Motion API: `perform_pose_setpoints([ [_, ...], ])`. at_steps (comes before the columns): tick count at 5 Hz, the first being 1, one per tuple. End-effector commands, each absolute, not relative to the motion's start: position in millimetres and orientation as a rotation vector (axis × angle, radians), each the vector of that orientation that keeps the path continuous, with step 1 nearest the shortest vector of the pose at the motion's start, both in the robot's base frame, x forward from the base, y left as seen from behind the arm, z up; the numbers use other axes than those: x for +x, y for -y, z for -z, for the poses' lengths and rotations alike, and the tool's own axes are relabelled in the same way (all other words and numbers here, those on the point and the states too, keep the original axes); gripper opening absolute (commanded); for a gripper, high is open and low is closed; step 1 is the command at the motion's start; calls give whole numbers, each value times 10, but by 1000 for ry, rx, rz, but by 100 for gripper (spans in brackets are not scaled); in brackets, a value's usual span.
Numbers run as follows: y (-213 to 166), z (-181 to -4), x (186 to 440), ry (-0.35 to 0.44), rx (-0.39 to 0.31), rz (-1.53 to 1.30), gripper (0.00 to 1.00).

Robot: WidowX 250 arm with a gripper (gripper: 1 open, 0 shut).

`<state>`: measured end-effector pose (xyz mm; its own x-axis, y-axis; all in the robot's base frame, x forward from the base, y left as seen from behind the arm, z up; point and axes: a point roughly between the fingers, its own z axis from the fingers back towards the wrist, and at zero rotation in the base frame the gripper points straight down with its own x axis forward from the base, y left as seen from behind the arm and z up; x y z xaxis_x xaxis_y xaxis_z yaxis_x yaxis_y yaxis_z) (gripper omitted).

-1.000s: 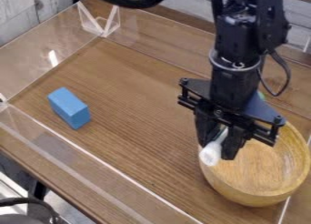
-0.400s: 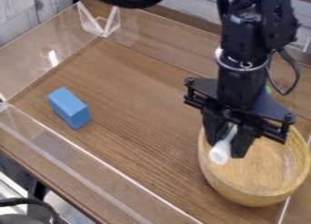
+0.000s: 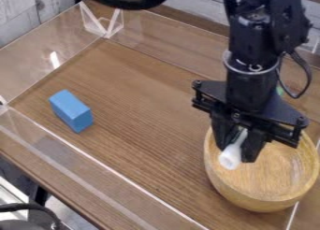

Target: Put the green marker in the brown bowl

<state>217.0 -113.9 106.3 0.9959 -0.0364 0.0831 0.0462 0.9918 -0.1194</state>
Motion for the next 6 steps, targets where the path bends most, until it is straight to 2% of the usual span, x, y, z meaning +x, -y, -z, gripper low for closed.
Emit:
perform_pose_setpoints([
  [1, 1172, -1199, 2191, 138, -143, 55, 0],
  [3, 1186, -1218, 2190, 154, -150, 57, 0],
  [6, 1279, -1155, 2210, 152, -154, 46, 0],
])
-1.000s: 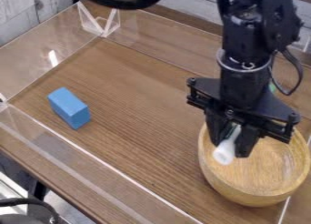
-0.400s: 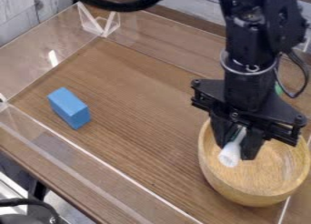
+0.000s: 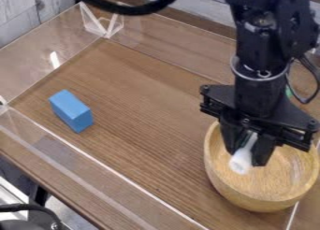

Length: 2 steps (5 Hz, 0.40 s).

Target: Put the green marker in the brown bowl

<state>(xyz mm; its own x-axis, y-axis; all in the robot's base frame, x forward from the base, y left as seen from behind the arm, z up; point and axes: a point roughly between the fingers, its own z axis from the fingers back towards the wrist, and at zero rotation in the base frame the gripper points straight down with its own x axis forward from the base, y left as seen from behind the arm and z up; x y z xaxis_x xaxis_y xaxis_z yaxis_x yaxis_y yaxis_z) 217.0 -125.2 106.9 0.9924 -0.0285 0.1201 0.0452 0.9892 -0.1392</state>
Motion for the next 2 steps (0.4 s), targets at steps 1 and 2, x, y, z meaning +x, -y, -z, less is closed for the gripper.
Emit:
perform_pose_setpoints([
  [1, 1302, -1116, 2219, 151, -156, 41, 0],
  [2, 1320, -1087, 2221, 149, -159, 40, 0],
])
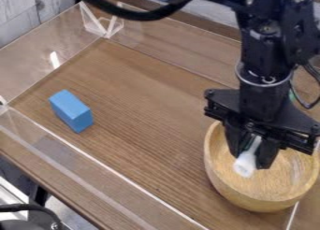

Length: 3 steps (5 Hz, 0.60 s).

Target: Put the green marker in the brown bowl

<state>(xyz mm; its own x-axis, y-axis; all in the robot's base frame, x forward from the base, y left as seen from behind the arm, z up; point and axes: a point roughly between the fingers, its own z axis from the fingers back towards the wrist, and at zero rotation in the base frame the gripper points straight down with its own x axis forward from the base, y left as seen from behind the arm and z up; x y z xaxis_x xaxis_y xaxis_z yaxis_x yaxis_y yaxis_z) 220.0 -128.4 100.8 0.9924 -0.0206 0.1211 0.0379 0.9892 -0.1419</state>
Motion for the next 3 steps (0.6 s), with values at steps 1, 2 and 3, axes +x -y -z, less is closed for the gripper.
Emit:
perform_pose_setpoints([
  [1, 1332, -1067, 2219, 145, -163, 39, 0],
  [2, 1341, -1044, 2216, 141, -165, 39, 0],
  [3, 1355, -1025, 2224, 141, -170, 37, 0],
])
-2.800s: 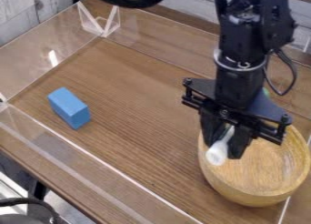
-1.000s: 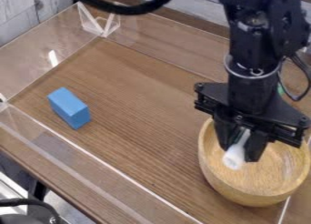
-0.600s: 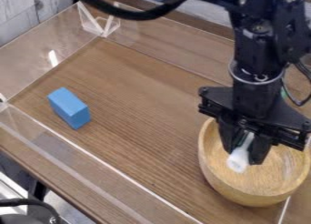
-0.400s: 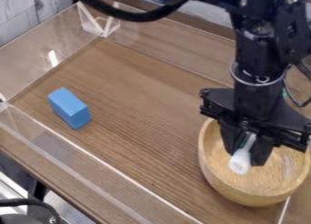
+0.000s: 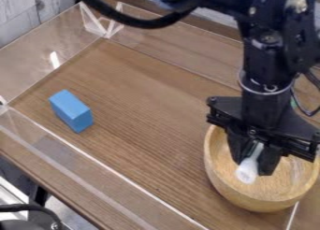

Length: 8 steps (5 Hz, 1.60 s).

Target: Put the green marker in the brown bowl

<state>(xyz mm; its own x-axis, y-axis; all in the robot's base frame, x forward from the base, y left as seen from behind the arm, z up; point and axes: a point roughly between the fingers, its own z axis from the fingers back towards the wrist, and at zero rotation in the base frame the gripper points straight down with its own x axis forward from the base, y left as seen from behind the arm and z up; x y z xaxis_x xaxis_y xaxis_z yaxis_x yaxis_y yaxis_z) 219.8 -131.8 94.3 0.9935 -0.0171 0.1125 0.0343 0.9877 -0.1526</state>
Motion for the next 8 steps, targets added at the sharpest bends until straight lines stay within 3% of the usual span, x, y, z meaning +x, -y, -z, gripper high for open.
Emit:
perform_pose_setpoints([
  [1, 1365, -1000, 2233, 141, -173, 35, 0],
  [8, 1434, -762, 2313, 152, -197, 36, 0],
])
